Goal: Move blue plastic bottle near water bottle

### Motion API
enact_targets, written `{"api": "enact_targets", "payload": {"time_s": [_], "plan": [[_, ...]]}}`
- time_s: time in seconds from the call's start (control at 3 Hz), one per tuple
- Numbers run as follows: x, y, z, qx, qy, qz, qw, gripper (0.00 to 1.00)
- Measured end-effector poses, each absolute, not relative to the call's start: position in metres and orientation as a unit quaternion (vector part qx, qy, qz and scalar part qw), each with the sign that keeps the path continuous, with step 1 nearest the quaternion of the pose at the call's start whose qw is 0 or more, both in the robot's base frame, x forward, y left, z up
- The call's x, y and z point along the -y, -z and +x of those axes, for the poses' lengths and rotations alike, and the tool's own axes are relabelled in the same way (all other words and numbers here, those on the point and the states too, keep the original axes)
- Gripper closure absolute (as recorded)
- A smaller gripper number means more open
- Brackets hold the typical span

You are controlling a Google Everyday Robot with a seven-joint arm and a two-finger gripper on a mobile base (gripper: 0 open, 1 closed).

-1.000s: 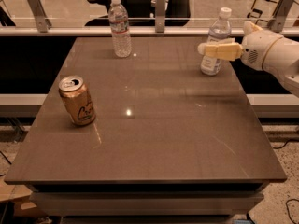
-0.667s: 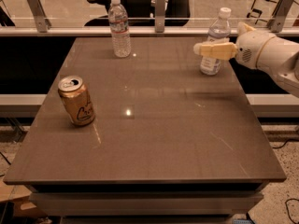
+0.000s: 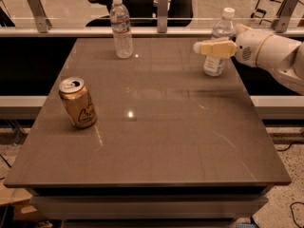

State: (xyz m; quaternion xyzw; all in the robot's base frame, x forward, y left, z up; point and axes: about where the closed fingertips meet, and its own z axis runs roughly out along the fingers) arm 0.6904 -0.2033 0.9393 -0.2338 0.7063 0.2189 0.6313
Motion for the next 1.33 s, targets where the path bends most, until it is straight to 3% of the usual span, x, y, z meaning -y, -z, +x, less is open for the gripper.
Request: {"api": "enact_targets", "payload": {"time_s": [0.33, 1.33], "plan": [[0.2013, -0.9382, 0.6915, -0.702, -0.228, -0.237, 0.632, 0.18], [0.1986, -0.9398, 0.6962, -0.693, -0.243, -0.238, 0.636, 0.88]]}}
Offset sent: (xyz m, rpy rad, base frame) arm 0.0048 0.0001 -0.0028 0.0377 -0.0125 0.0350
